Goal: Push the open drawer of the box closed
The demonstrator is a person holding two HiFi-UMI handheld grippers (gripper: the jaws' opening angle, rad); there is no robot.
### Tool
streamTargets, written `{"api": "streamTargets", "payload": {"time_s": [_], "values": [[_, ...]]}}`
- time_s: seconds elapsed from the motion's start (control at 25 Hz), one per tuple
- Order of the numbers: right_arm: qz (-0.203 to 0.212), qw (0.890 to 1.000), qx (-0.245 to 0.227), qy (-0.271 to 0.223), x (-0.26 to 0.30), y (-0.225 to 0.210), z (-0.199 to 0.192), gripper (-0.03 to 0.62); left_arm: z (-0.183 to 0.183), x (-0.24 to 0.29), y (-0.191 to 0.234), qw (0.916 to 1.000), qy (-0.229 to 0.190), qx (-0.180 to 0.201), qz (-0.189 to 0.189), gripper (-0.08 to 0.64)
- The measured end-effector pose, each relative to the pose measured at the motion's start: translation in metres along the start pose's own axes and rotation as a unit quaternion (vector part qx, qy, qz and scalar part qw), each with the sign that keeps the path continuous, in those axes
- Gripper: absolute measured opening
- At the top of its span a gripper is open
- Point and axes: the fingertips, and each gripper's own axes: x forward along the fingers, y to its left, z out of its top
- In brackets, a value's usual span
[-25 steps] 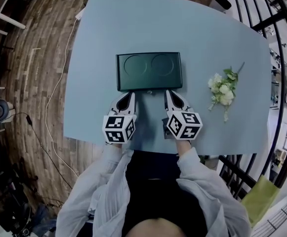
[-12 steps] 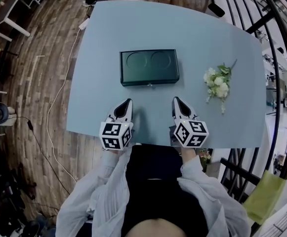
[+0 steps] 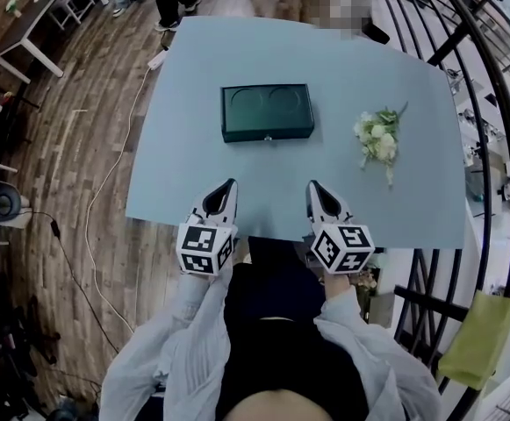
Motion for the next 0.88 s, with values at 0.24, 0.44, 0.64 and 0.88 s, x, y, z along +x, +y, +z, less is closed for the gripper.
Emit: {"api": "streamTargets", "payload": {"time_s": [0.24, 0.44, 0.64, 0.88], "values": [[-0.002, 1.0, -0.009, -0.019, -0.035, 0.005, 0.003, 0.006, 0.001, -0.028, -0.017, 0.9997, -0.013, -0.001, -0.019, 0.015], [0.01, 1.0, -0.016, -0.017, -0.051, 0.002, 0.001, 0.006, 0.006, -0.033, -0.025, 0.9992, -0.027, -0.01, -0.028, 0.015], [0.018, 1.0, -0.02, -0.012, -0.045, -0.006, 0.006, 0.006, 0.011, -0.023, -0.032, 0.9991, -0.025, 0.001, -0.033, 0.015], [0.032, 0.999, -0.035, -0.011, -0.039, -0.005, 0.026, 0.006, 0.027, -0.013, -0.034, 0.9987, -0.042, -0.006, -0.029, 0.015]]}}
